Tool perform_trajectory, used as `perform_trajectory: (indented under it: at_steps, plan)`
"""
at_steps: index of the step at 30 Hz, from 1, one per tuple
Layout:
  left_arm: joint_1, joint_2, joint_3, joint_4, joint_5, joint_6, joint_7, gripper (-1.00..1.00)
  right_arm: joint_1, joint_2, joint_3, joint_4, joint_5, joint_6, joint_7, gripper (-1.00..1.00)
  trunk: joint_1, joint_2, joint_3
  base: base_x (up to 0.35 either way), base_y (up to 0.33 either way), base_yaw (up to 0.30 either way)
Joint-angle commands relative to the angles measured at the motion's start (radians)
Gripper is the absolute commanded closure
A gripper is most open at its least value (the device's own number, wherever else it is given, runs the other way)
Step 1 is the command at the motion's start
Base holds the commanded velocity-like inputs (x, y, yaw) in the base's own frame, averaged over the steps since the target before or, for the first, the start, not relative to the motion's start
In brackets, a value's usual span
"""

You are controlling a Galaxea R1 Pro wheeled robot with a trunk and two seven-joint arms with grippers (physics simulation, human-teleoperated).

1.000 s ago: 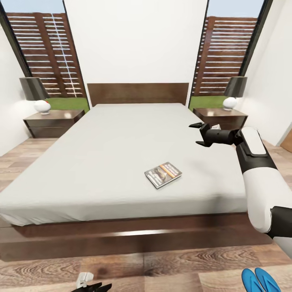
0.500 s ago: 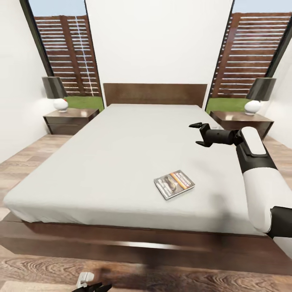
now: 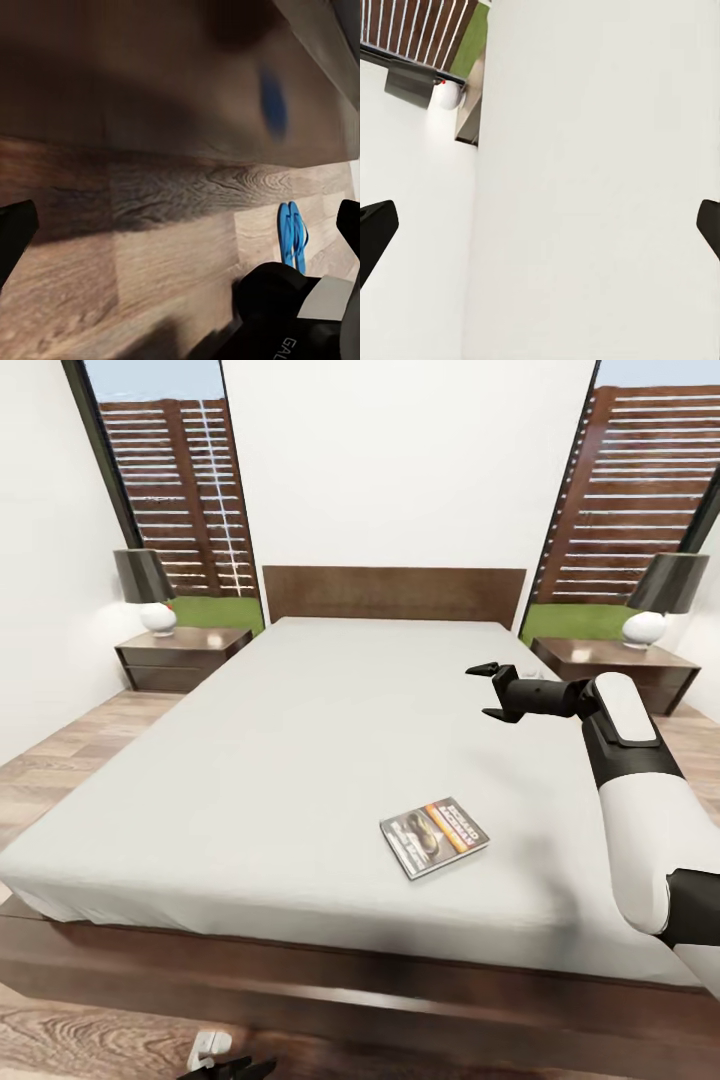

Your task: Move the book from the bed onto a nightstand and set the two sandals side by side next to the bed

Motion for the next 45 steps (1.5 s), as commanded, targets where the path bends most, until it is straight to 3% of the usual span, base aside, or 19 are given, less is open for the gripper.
perform_trajectory:
  at_steps: [1,35,45]
  plan:
    - [-0.001,0.0,0.007,0.001,-0.007,-0.008,-0.002,-1.0,-0.001,0.0,-0.001,-0.001,-0.01,0.002,-0.01,-1.0,0.0,0.0,-0.001,0.109,-0.019,0.008]
    - [0.0,0.001,0.007,0.001,-0.01,-0.008,-0.005,-1.0,-0.001,-0.003,-0.003,0.002,-0.013,0.004,-0.009,-1.0,0.0,0.0,-0.001,0.052,-0.002,0.001]
    - [0.007,0.004,0.007,0.001,-0.01,-0.008,-0.007,-1.0,0.0,-0.009,-0.004,0.139,-0.013,0.003,-0.004,-1.0,0.0,0.0,-0.001,0.0,0.0,0.0]
